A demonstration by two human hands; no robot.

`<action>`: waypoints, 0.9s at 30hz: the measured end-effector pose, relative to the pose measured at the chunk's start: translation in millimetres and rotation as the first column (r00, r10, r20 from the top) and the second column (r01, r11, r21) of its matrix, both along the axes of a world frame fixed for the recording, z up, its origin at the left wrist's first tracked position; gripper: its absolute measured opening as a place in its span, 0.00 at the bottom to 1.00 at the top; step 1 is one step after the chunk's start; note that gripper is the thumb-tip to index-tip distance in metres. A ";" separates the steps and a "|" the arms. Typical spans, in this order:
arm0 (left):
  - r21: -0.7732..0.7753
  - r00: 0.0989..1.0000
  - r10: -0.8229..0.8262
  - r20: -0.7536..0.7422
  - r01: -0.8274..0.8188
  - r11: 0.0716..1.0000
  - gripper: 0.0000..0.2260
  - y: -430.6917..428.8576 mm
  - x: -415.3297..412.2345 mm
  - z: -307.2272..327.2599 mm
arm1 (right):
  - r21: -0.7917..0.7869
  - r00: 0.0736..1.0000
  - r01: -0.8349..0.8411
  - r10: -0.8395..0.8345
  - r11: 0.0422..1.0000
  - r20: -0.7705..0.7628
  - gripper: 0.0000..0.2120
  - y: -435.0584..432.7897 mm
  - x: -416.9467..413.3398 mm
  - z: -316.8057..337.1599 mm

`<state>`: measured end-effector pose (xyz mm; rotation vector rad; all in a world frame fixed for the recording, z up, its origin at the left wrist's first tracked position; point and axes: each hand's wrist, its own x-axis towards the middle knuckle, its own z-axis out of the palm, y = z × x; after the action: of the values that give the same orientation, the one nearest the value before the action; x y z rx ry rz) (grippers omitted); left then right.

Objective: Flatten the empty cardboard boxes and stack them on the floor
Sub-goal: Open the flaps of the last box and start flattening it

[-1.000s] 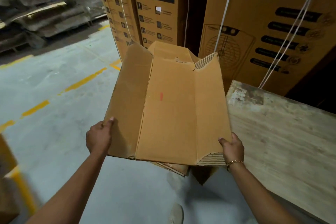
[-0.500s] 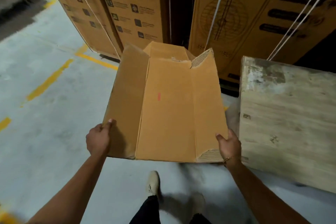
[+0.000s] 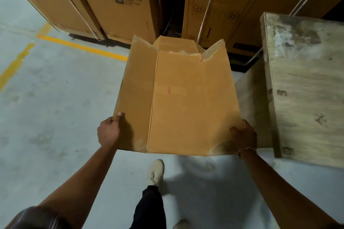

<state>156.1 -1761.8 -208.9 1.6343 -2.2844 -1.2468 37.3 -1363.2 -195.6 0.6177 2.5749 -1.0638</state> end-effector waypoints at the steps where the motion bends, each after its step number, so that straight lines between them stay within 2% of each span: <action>1: 0.006 1.000 -0.003 0.011 0.003 1.000 0.26 -2.1 -2.4 -20.4 | -0.001 1.000 0.004 -0.004 1.000 0.003 0.28 -0.6 -1.7 -17.4; 4: 0.061 1.000 0.006 0.012 -0.007 0.998 0.25 -7.5 -7.7 -89.9 | 0.014 1.000 0.000 0.000 1.000 -0.004 0.22 -3.1 -6.9 -86.2; 7: 0.071 1.000 0.009 0.029 -0.011 0.997 0.25 -20.6 -15.1 -170.6 | 0.030 1.000 -0.015 0.015 0.999 0.002 0.20 -6.1 -13.4 -170.7; 10: 0.053 0.996 -0.071 0.062 0.068 0.996 0.21 -28.2 -15.7 -246.2 | 0.022 1.000 0.008 -0.008 1.000 -0.003 0.15 -10.2 -13.0 -249.3; 13: 0.063 0.989 -0.099 0.106 0.093 0.994 0.21 -37.5 -11.7 -316.9 | -0.022 1.000 0.019 -0.019 1.000 0.002 0.17 -15.9 -13.2 -316.2; 17: 0.116 0.964 -0.212 0.159 0.195 0.974 0.17 -58.2 -6.1 -403.3 | -0.037 0.996 -0.001 0.005 0.999 0.089 0.14 -15.2 -18.0 -389.6; 19: 0.159 0.943 -0.282 0.175 0.256 0.954 0.14 -66.3 -6.5 -439.0 | -0.037 0.992 -0.014 0.018 0.999 0.124 0.14 -15.3 -23.4 -416.2; 23: 0.189 0.979 -0.181 0.098 0.160 0.969 0.17 -69.9 -13.7 -477.9 | -0.046 0.991 -0.019 0.025 0.999 0.135 0.10 -15.4 -25.2 -458.3; 27: 0.180 0.966 -0.220 0.136 0.195 0.964 0.20 -82.3 -14.9 -509.4 | -0.062 0.991 -0.025 0.033 0.998 0.126 0.17 -15.0 -24.3 -495.2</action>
<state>141.1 -1844.1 -718.3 1.6290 -2.5677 -1.4370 13.0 -1378.2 -690.7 0.6108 2.4267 -1.0527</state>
